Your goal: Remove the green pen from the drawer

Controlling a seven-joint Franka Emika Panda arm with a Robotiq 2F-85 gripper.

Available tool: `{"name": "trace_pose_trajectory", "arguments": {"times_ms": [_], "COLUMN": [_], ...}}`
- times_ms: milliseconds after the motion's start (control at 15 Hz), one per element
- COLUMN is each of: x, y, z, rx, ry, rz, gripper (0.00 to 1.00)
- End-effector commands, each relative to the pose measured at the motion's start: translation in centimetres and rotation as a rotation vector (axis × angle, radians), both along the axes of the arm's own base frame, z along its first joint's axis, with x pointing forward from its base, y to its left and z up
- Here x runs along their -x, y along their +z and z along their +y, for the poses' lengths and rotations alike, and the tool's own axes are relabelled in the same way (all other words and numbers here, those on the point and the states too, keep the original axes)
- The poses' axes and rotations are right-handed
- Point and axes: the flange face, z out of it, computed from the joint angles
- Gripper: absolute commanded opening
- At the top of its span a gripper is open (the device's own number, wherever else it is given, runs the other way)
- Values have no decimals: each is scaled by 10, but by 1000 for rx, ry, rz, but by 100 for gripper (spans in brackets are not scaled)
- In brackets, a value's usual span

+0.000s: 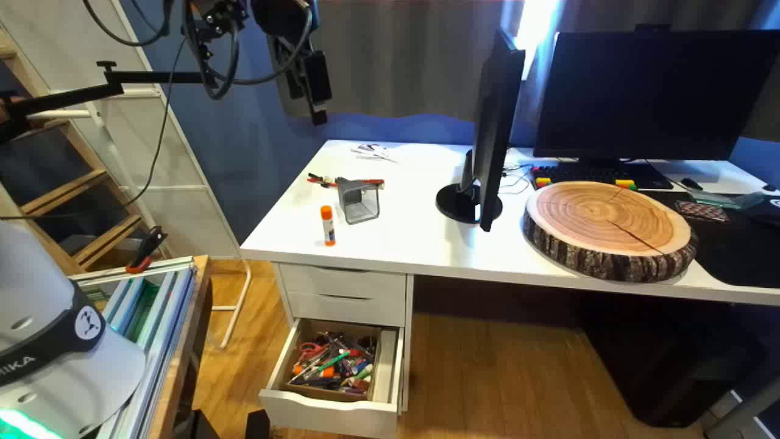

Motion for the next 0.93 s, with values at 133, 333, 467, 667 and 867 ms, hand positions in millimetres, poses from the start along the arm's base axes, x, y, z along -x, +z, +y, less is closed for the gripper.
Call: {"name": "trace_pose_trajectory", "arguments": {"times_ms": [133,333,467,667,867], "x": [0,0,0,-12,-35], "y": [1,1,1,-11,-49], "z": [0,0,0,-6,-13], "rx": [0,0,0,-26,-50], "ry": [0,0,0,12,70], "rz": [1,1,1,60,161], "gripper": [100,100,100,100,100]}}
